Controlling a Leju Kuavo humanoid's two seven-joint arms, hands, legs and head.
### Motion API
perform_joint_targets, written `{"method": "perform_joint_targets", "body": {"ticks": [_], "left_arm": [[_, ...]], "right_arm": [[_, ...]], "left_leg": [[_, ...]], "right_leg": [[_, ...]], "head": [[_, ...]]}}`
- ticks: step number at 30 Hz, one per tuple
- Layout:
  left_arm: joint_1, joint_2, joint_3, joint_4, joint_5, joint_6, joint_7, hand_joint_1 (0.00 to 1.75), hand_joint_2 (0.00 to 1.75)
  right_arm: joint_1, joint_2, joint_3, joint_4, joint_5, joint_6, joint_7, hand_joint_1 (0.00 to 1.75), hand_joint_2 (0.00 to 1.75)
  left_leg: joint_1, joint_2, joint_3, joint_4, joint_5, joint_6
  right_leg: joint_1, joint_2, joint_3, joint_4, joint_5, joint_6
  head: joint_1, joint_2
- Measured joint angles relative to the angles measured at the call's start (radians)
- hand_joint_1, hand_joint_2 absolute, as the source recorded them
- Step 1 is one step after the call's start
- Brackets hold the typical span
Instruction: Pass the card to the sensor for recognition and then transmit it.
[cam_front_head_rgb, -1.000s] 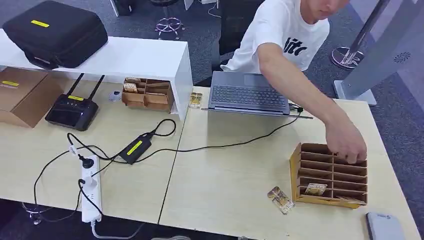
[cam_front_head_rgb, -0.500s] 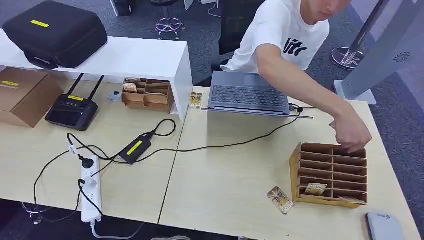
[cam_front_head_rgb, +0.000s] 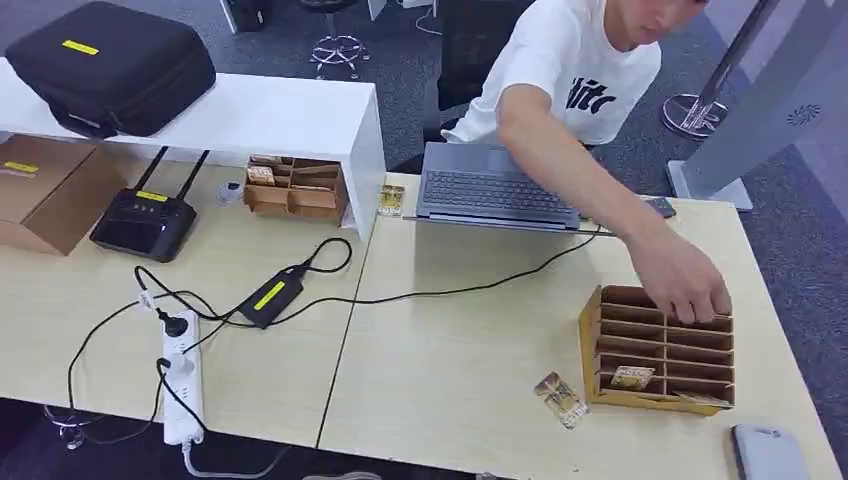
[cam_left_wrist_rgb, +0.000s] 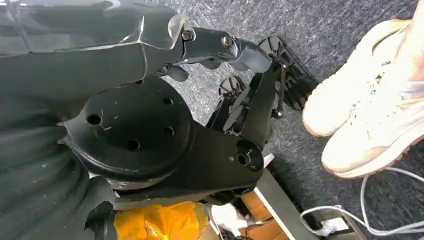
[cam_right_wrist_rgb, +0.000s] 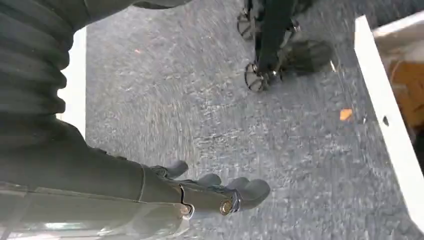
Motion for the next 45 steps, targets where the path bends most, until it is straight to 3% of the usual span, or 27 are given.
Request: {"method": "perform_joint_targets", "body": {"ticks": [3,7,14,20,24,25,29,32,34,37,40,42,45], "left_arm": [[0.0,0.002,0.0,0.0,-0.007,-0.01,0.002,0.0,1.75],[0.0,0.003,0.0,0.0,-0.006,-0.008,0.004,0.0,1.75],[0.0,0.002,0.0,0.0,-0.003,0.0,0.003,0.0,1.75],[0.0,0.003,0.0,0.0,-0.013,-0.012,0.005,0.0,1.75],[0.0,0.002,0.0,0.0,-0.009,-0.002,0.003,0.0,1.75],[0.0,0.001,0.0,0.0,-0.007,0.001,0.001,0.0,1.75],[0.0,0.002,0.0,0.0,-0.014,-0.006,0.0,0.0,1.75],[0.0,0.005,0.0,0.0,-0.018,-0.014,0.004,0.0,1.75],[0.001,0.006,0.0,0.0,-0.015,-0.013,0.004,0.0,1.75],[0.0,0.004,0.0,0.0,-0.008,0.001,-0.001,0.0,1.75],[0.0,0.001,0.0,0.0,-0.008,0.005,-0.005,0.0,1.75],[0.0,0.002,0.0,0.0,-0.019,-0.007,0.001,0.0,1.75],[0.0,0.007,0.0,0.0,-0.021,-0.014,0.004,0.0,1.75]], "right_arm": [[0.0,0.001,0.0,0.002,0.058,0.091,-0.003,0.0,1.75],[-0.001,0.013,-0.027,0.003,0.049,-0.007,-0.015,0.0,1.75],[-0.01,0.013,-0.068,-0.007,0.041,-0.049,-0.011,0.0,1.75],[-0.009,0.013,-0.076,0.002,0.121,0.1,-0.011,0.0,1.75],[-0.012,0.017,-0.095,-0.003,0.094,-0.038,-0.028,0.0,1.75],[-0.014,0.016,-0.103,-0.006,0.096,-0.04,-0.027,0.0,1.75],[-0.016,0.015,-0.108,-0.003,0.15,0.095,-0.013,0.0,1.75],[-0.013,0.015,-0.108,0.005,0.172,0.118,-0.017,0.0,1.75],[-0.01,0.017,-0.108,0.006,0.17,0.072,-0.03,0.0,1.75],[-0.018,0.019,-0.138,-0.004,0.129,-0.062,-0.033,0.0,1.75],[-0.025,0.015,-0.154,-0.006,0.157,0.01,-0.015,0.0,1.75],[-0.024,0.014,-0.154,0.003,0.201,0.111,-0.01,0.0,1.75],[-0.019,0.018,-0.153,0.016,0.211,0.134,-0.01,0.0,1.75]], "left_leg": [[0.0,0.0,0.0,0.0,0.0,0.0],[0.0,0.0,0.0,0.0,0.0,0.0],[0.0,0.0,0.0,0.0,0.0,0.0],[0.0,0.0,0.0,0.0,0.0,0.0],[0.0,0.0,0.0,0.0,0.0,0.0],[0.0,0.0,0.0,0.0,0.0,0.0],[0.0,0.0,0.0,0.0,0.0,0.0],[0.0,0.0,0.0,0.0,0.0,0.0],[0.0,0.0,0.0,0.0,0.0,0.0],[0.0,0.0,0.0,0.0,0.0,0.0],[0.0,0.0,0.0,0.0,0.0,0.0],[0.0,0.0,0.0,0.0,0.0,0.0],[0.0,0.0,0.0,0.0,0.0,0.0]], "right_leg": [[0.0,0.0,0.0,0.0,0.0,0.0],[0.0,0.0,0.0,0.0,0.0,0.0],[0.0,0.0,0.0,0.0,0.0,0.0],[0.0,0.0,0.0,0.0,0.0,0.0],[0.0,0.0,0.0,0.0,0.0,0.0],[0.0,0.0,0.0,0.0,0.0,0.0],[0.0,0.0,0.0,0.0,0.0,0.0],[0.0,0.0,0.0,0.0,0.0,0.0],[0.0,0.0,0.0,0.0,0.0,0.0],[0.0,0.0,0.0,0.0,0.0,0.0],[0.0,0.0,0.0,0.0,0.0,0.0],[0.0,0.0,0.0,0.0,0.0,0.0],[0.0,0.0,0.0,0.0,0.0,0.0]], "head": [[0.0,0.0],[-0.001,0.0],[-0.001,0.0],[0.0,0.0],[-0.001,0.0],[-0.001,0.0],[0.0,0.0],[0.0,0.0],[0.0,0.0],[0.0,0.0],[0.0,0.0],[0.0,0.0],[0.0,0.0]]}}
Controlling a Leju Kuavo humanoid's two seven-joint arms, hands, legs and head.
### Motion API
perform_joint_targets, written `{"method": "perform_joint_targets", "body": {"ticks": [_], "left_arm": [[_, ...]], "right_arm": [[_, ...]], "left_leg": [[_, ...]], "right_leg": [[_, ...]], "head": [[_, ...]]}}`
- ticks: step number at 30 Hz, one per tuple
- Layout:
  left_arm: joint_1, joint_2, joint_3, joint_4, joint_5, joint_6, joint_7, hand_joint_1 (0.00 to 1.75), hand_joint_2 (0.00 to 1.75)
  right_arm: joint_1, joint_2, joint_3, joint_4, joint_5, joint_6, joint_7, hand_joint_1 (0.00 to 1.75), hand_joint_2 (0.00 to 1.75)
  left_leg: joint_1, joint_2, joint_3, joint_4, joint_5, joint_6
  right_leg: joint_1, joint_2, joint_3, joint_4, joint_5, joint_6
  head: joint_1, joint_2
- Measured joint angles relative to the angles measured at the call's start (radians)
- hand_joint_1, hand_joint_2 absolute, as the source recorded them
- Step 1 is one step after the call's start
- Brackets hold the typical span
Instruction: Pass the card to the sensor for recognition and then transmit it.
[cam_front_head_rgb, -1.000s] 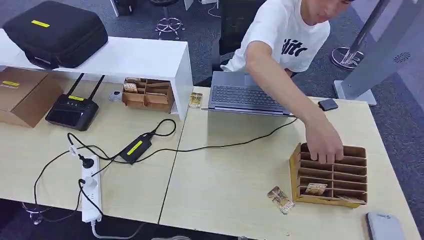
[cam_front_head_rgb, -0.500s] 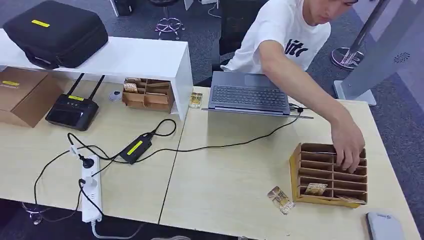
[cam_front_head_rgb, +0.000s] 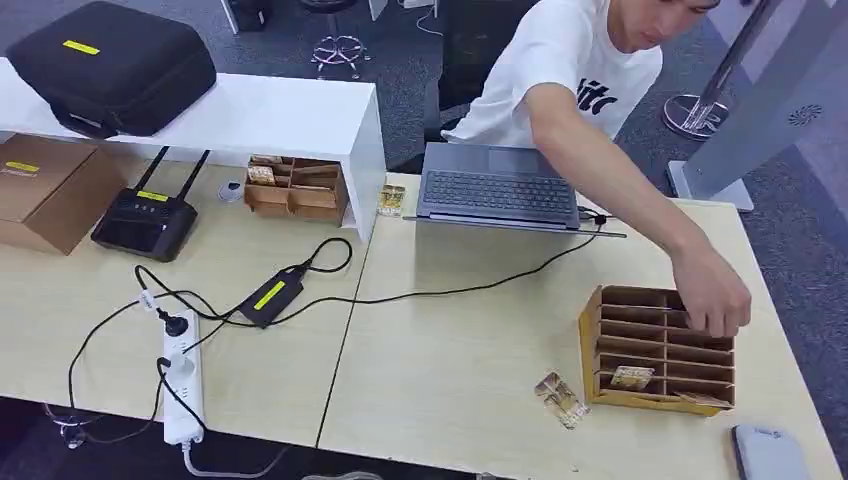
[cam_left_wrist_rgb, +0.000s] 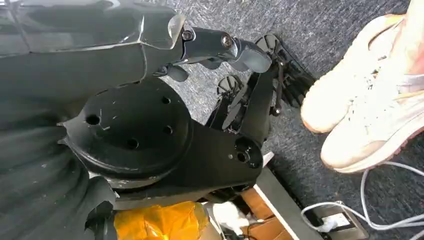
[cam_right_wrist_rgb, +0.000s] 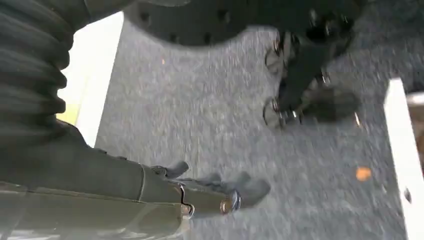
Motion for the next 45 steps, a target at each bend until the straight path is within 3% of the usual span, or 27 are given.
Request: {"method": "perform_joint_targets", "body": {"ticks": [3,6,8,14,18,20,23,24,26,27,29,30,39,43,45], "left_arm": [[0.0,0.002,0.0,0.0,-0.001,-0.001,0.002,0.0,1.75],[-0.001,-0.001,0.0,0.0,0.011,0.015,-0.003,0.0,1.75],[-0.002,-0.006,0.0,0.0,0.016,0.024,-0.01,0.0,1.75],[-0.002,-0.011,0.0,0.0,0.018,0.028,-0.011,0.0,1.75],[-0.001,-0.007,0.0,0.0,0.002,0.007,-0.003,0.0,1.75],[-0.001,-0.005,0.0,0.0,0.003,0.003,0.0,0.0,1.75],[-0.002,-0.006,0.0,0.0,0.019,0.019,-0.01,0.0,1.75],[-0.001,-0.008,0.0,0.0,0.021,0.022,-0.011,0.0,1.75],[-0.001,-0.01,0.0,0.0,0.02,0.02,-0.011,0.0,1.75],[-0.001,-0.01,0.0,0.0,0.014,0.014,-0.01,0.0,1.75],[-0.001,-0.005,-0.001,0.0,0.002,-0.004,0.0,0.0,1.75],[-0.001,-0.003,-0.001,0.0,0.0,-0.01,0.002,0.0,1.75],[-0.001,0.0,-0.001,0.0,0.011,0.003,-0.002,0.0,1.75],[0.0,0.003,-0.001,0.0,0.005,-0.009,0.0,0.0,1.75],[0.0,0.005,-0.002,0.0,0.002,-0.015,0.003,0.0,1.75]], "right_arm": [[0.003,0.003,0.001,0.005,0.012,-0.033,-0.001,0.0,1.75],[-0.007,0.003,-0.024,-0.015,-0.048,-0.239,-0.011,0.0,1.75],[-0.019,0.003,-0.05,-0.025,-0.073,-0.284,-0.012,0.0,1.75],[-0.033,-0.002,-0.082,-0.038,-0.074,-0.269,-0.013,0.0,1.75],[-0.027,-0.003,-0.069,-0.014,0.01,-0.091,-0.003,0.0,1.75],[-0.023,-0.003,-0.059,-0.011,0.02,-0.147,-0.014,0.0,1.75],[-0.03,-0.003,-0.083,-0.016,-0.062,-0.321,-0.034,0.0,1.75],[-0.035,-0.006,-0.093,-0.017,-0.071,-0.328,-0.031,0.0,1.75],[-0.037,-0.016,-0.097,-0.014,-0.051,-0.253,-0.011,0.0,1.75],[-0.037,-0.019,-0.096,-0.008,-0.027,-0.192,-0.006,0.0,0.0],[-0.032,-0.021,-0.079,0.007,0.028,-0.07,0.0,0.0,0.0],[-0.029,-0.021,-0.073,0.012,0.032,-0.061,-0.002,0.0,0.0],[-0.027,-0.024,-0.081,0.02,-0.023,-0.196,-0.016,0.0,0.0],[-0.025,-0.027,-0.079,0.028,0.028,-0.06,0.012,0.0,0.0],[-0.022,-0.026,-0.077,0.036,0.044,-0.033,0.014,0.0,0.0]], "left_leg": [[0.0,0.0,0.0,0.0,0.0,0.0],[0.0,0.0,0.0,0.0,0.0,0.0],[0.0,0.0,0.0,0.0,0.0,0.0],[0.0,0.0,0.0,0.0,0.0,0.0],[0.0,0.0,0.0,0.0,0.0,0.0],[0.0,0.0,0.0,0.0,0.0,0.0],[0.0,0.0,0.0,0.0,0.0,0.0],[0.0,0.0,0.0,0.0,0.0,0.0],[0.0,0.0,0.0,0.0,0.0,0.0],[0.0,0.0,0.0,0.0,0.0,0.0],[0.0,0.0,0.0,0.0,0.0,0.0],[0.0,0.0,0.0,0.0,0.0,0.0],[0.0,0.0,0.0,0.0,0.0,0.0],[0.0,0.0,0.0,0.0,0.0,0.0],[0.0,0.0,0.0,0.0,0.0,0.0]], "right_leg": [[0.0,0.0,0.0,0.0,0.0,0.0],[0.0,0.0,0.0,0.0,0.0,0.0],[0.0,0.001,0.0,0.0,0.0,0.0],[0.0,0.0,0.0,0.0,0.0,0.0],[0.0,0.0,0.0,0.0,0.0,0.0],[0.0,0.0,0.0,0.0,0.0,0.0],[0.0,0.001,0.0,0.0,0.0,0.0],[0.0,0.001,0.0,0.0,0.0,0.0],[0.0,0.001,0.0,0.0,0.0,0.0],[0.0,0.001,0.0,0.0,0.0,0.0],[0.0,0.0,0.001,0.0,0.0,0.0],[0.0,0.0,0.001,0.0,0.0,0.0],[0.0,0.0,0.001,0.0,0.0,0.0],[0.0,0.0,0.0,0.0,0.0,0.0],[0.0,0.0,0.0,0.0,0.0,0.0]], "head": [[0.0,0.0],[0.0,0.0],[0.0,0.0],[0.0,0.0],[0.0,0.0],[0.0,0.0],[0.0,0.0],[0.0,0.0],[0.0,0.0],[0.0,0.0],[0.0,0.0],[0.0,0.0],[0.0,0.0],[0.0,0.0],[0.0,0.0]]}}
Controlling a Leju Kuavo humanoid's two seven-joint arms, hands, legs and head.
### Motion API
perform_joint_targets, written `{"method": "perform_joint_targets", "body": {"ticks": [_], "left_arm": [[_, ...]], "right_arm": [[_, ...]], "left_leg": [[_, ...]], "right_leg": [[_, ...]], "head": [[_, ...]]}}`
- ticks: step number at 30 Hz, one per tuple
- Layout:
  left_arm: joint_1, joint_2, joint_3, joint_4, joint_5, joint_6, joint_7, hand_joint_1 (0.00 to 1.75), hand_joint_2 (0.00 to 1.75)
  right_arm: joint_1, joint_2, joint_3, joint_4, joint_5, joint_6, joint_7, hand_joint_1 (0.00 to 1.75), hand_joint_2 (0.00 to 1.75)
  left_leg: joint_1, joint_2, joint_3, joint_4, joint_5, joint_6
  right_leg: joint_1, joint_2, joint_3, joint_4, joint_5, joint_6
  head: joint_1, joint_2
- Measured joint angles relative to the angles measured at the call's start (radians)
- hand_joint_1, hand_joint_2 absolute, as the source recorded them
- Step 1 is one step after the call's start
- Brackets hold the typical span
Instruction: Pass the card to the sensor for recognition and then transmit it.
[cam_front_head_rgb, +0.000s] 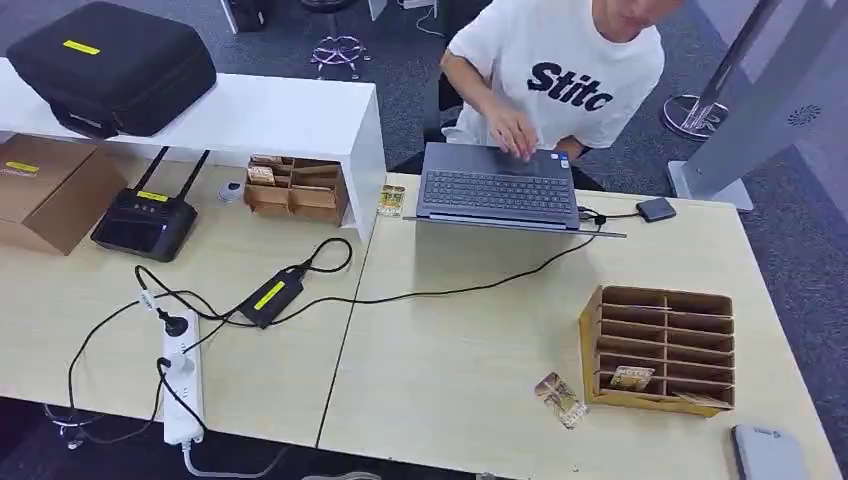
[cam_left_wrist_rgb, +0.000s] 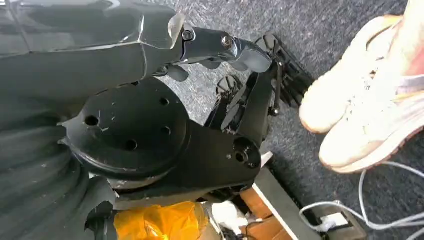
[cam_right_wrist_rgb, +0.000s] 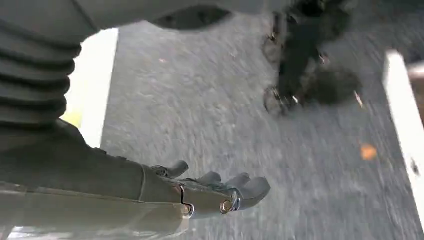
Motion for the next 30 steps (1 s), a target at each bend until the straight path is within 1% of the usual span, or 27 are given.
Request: {"method": "perform_joint_targets", "body": {"ticks": [2,5,6,7,10,11,12,15,16,17,20,21,22,23,24,25,27,29,30], "left_arm": [[0.0,0.003,-0.001,0.0,-0.001,-0.003,0.005,0.0,1.75],[0.0,0.005,-0.001,0.0,-0.001,-0.004,0.006,0.0,1.75],[0.0,0.005,-0.002,0.0,-0.001,-0.004,0.006,0.0,1.75],[0.0,0.005,-0.002,0.0,0.0,-0.003,0.006,0.0,1.75],[0.0,0.003,-0.001,0.0,0.01,0.011,-0.002,0.0,1.75],[0.0,0.002,-0.002,0.0,0.013,0.018,-0.005,0.0,1.75],[0.0,0.0,-0.001,0.0,0.014,0.018,-0.006,0.0,1.75],[0.0,0.0,-0.002,0.0,0.013,0.015,-0.006,0.0,1.75],[0.0,0.0,-0.001,0.0,0.013,0.012,-0.006,0.0,1.75],[0.0,0.0,-0.001,0.0,0.014,0.012,-0.006,0.0,1.75],[-0.001,-0.002,-0.001,0.0,0.023,0.021,-0.007,0.0,1.75],[-0.001,-0.004,-0.001,0.0,0.024,0.025,-0.011,0.0,1.75],[-0.001,-0.005,-0.001,0.0,0.026,0.027,-0.012,0.0,1.75],[-0.001,-0.006,-0.002,0.0,0.026,0.027,-0.012,0.0,1.75],[-0.001,-0.006,-0.001,0.0,0.025,0.025,-0.012,0.0,1.75],[-0.001,-0.006,-0.001,0.0,0.022,0.016,-0.011,0.0,1.75],[0.0,-0.003,-0.002,0.0,0.016,0.006,-0.004,0.0,1.75],[0.0,0.0,-0.006,0.0,0.016,0.0,-0.003,0.0,1.75],[0.0,0.001,-0.008,0.0,0.016,-0.001,-0.003,0.0,1.75]], "right_arm": [[0.004,0.001,0.008,0.008,0.009,0.019,0.0,0.0,0.0],[0.007,0.001,0.012,0.013,0.008,0.02,0.0,0.0,0.0],[0.008,0.0,0.013,0.013,0.008,0.01,-0.001,0.0,0.0],[0.008,0.0,0.012,0.012,0.004,-0.019,-0.007,0.0,0.0],[0.003,-0.002,0.005,0.005,-0.027,-0.144,-0.026,0.0,0.0],[0.0,-0.002,-0.002,0.003,-0.034,-0.156,-0.027,0.0,0.0],[-0.003,-0.003,-0.004,0.003,-0.031,-0.146,-0.027,0.0,0.0],[-0.004,-0.003,-0.003,0.003,0.012,-0.082,-0.02,0.0,0.0],[-0.003,-0.003,-0.002,0.003,0.022,-0.086,-0.027,0.0,0.0],[-0.003,-0.003,-0.002,0.003,0.019,-0.107,-0.037,0.0,1.75],[-0.006,-0.002,-0.013,-0.001,-0.03,-0.197,-0.053,0.0,1.75],[-0.009,-0.003,-0.02,-0.002,-0.038,-0.209,-0.054,0.0,1.75],[-0.011,-0.003,-0.024,-0.004,-0.04,-0.205,-0.054,0.0,1.75],[-0.013,-0.005,-0.025,-0.005,-0.035,-0.185,-0.05,0.0,1.75],[-0.014,-0.005,-0.025,-0.004,-0.02,-0.148,-0.042,0.0,1.75],[-0.012,-0.006,-0.025,-0.003,0.004,-0.091,-0.034,0.0,1.75],[-0.008,-0.006,-0.017,0.0,0.04,-0.02,-0.029,0.0,1.75],[-0.002,-0.006,-0.007,0.005,0.057,-0.005,-0.028,0.0,1.75],[0.001,-0.006,-0.004,0.006,0.054,-0.015,-0.029,0.0,1.75]], "left_leg": [[0.0,0.0,0.0,0.0,0.0,0.0],[0.0,0.0,0.0,0.0,0.0,0.0],[0.0,0.0,0.0,0.0,0.0,0.0],[0.0,0.0,0.0,0.0,0.0,0.0],[0.0,0.0,0.0,0.0,0.0,0.0],[0.0,0.0,0.0,0.0,0.0,0.0],[0.0,0.0,0.0,0.0,0.0,0.0],[0.0,0.0,0.0,0.0,0.0,0.0],[0.0,0.0,0.0,0.0,0.0,0.0],[0.0,0.0,0.0,0.0,0.0,0.0],[0.0,0.0,0.0,0.0,0.0,0.0],[0.0,0.0,0.0,0.0,0.0,0.0],[0.0,0.0,0.0,0.0,0.0,0.0],[0.0,0.0,0.0,0.0,0.0,0.0],[0.0,0.0,0.0,0.0,0.0,0.0],[0.0,0.0,0.0,0.0,0.0,0.0],[0.0,0.0,0.0,0.0,0.0,0.0],[0.0,0.0,0.0,0.0,0.0,0.0],[0.0,0.0,0.0,0.0,0.0,0.0]], "right_leg": [[0.0,0.0,0.0,0.0,0.0,0.0],[0.0,0.0,0.0,0.0,0.0,0.0],[0.0,0.0,0.0,0.0,0.0,0.0],[0.0,0.0,0.0,0.0,0.0,0.0],[0.0,0.0,0.0,0.0,0.0,0.0],[0.0,0.0,0.0,0.0,0.0,0.0],[0.0,0.0,0.0,0.0,0.0,0.0],[0.0,0.0,0.0,0.0,0.0,0.0],[0.0,0.0,0.0,0.0,0.0,0.0],[0.0,0.0,0.0,0.0,0.0,0.0],[0.0,0.0,0.0,0.0,0.0,0.0],[0.0,0.0,0.0,0.0,0.0,0.0],[0.0,0.0,0.0,0.0,0.0,0.0],[0.0,0.0,0.0,0.0,0.0,0.0],[0.0,0.0,0.0,0.0,0.0,0.0],[0.0,0.0,0.0,0.0,0.0,0.0],[0.0,0.0,0.0,0.0,0.0,0.0],[0.0,0.0,0.0,0.0,0.0,0.0],[0.0,0.0,0.0,0.0,0.0,0.0]], "head": [[0.0,0.0],[0.0,0.0],[0.0,0.0],[0.0,0.0],[0.0,0.0],[0.0,0.0],[0.0,0.0],[0.0,0.0],[0.0,0.0],[0.0,0.0],[0.0,0.0],[0.0,0.0],[0.0,0.0],[0.0,0.0],[0.0,0.0],[0.0,0.0],[0.0,0.0],[0.0,0.0],[0.0,0.0]]}}
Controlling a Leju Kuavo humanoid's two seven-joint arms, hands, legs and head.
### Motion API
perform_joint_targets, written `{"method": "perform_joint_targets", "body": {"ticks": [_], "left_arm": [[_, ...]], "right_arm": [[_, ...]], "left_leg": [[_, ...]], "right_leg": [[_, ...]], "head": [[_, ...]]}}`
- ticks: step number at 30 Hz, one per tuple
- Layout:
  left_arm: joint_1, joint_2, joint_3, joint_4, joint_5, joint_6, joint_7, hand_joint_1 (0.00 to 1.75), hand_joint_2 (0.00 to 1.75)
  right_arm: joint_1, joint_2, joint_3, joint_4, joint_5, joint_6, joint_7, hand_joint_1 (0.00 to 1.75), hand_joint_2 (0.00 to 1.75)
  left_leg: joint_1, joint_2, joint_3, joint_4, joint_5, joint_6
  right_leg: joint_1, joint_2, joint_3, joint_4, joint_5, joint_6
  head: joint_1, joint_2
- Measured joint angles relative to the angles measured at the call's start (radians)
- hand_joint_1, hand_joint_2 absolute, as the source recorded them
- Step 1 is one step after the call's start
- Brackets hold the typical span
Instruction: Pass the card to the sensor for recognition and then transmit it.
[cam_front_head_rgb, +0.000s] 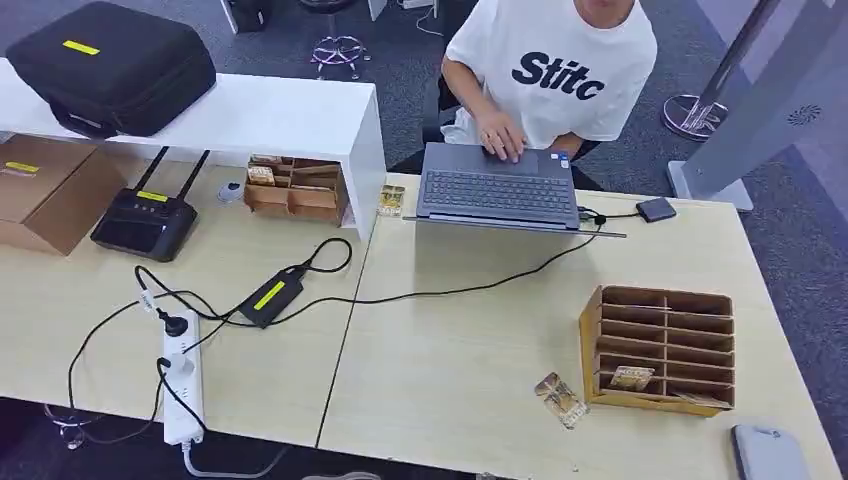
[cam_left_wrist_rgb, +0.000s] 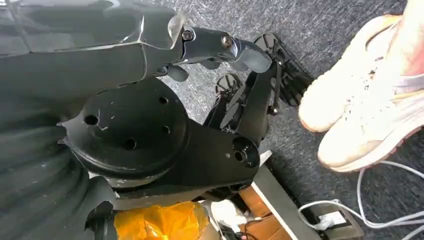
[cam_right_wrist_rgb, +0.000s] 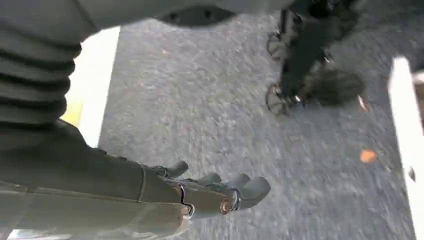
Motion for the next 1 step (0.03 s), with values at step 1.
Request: {"method": "perform_joint_targets", "body": {"ticks": [1], "left_arm": [[0.0,0.0,0.0,0.0,0.0,0.001,0.0,0.0,1.75]], "right_arm": [[0.001,0.003,0.0,0.002,-0.015,-0.021,-0.005,0.0,1.75]], "left_leg": [[0.0,0.0,0.0,0.0,0.0,0.0]], "right_leg": [[0.0,0.0,0.0,0.0,0.0,0.0]], "head": [[0.0,0.0]]}}
